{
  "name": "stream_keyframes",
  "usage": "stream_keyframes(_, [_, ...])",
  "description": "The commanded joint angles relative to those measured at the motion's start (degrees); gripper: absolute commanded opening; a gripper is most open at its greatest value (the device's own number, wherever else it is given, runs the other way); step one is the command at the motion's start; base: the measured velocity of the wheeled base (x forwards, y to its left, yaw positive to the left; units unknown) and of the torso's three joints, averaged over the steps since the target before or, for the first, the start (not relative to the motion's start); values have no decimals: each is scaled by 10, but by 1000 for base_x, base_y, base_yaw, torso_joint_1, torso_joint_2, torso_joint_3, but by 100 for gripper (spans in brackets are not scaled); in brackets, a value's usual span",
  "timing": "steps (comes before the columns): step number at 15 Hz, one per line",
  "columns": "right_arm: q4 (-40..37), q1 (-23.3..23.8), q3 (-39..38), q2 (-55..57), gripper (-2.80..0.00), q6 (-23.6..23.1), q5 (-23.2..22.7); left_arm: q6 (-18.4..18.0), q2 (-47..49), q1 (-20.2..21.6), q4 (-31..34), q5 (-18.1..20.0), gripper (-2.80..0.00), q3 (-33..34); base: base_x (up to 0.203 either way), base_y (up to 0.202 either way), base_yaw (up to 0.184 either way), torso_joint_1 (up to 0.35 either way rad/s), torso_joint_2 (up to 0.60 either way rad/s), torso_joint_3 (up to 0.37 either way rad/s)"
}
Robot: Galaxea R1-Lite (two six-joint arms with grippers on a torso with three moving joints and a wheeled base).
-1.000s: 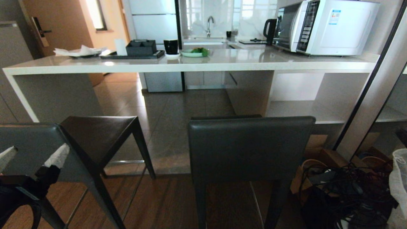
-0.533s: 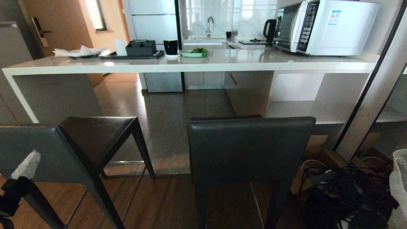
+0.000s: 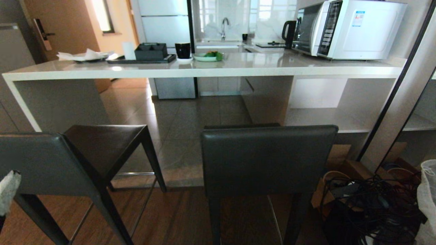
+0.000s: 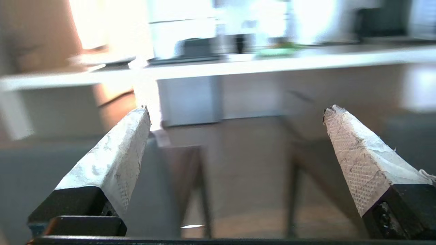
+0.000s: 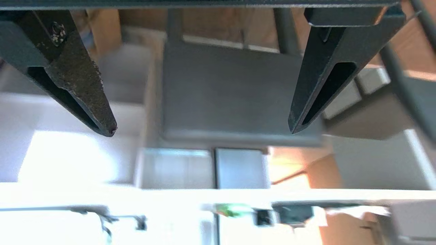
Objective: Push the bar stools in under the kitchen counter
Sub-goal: Push the gray chair back under the dining table
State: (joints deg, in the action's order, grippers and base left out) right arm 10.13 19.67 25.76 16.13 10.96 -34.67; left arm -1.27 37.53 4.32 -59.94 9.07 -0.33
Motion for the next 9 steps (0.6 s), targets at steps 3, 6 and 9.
stream_keyframes(3, [-120, -61, 61, -2, 0, 1, -11, 15, -185, -31, 329, 72, 0, -102, 0, 0, 0, 0, 0, 0])
stream_keyframes(6, [-122, -77, 76, -1, 0, -20, -14, 31, -287, -42, 578, 106, 0, -199, 0, 0, 0, 0, 0, 0])
stream_keyframes(9, [-128, -183, 103, 12, 0, -24, 2, 30, -372, -43, 581, 102, 0, -133, 0, 0, 0, 0, 0, 0])
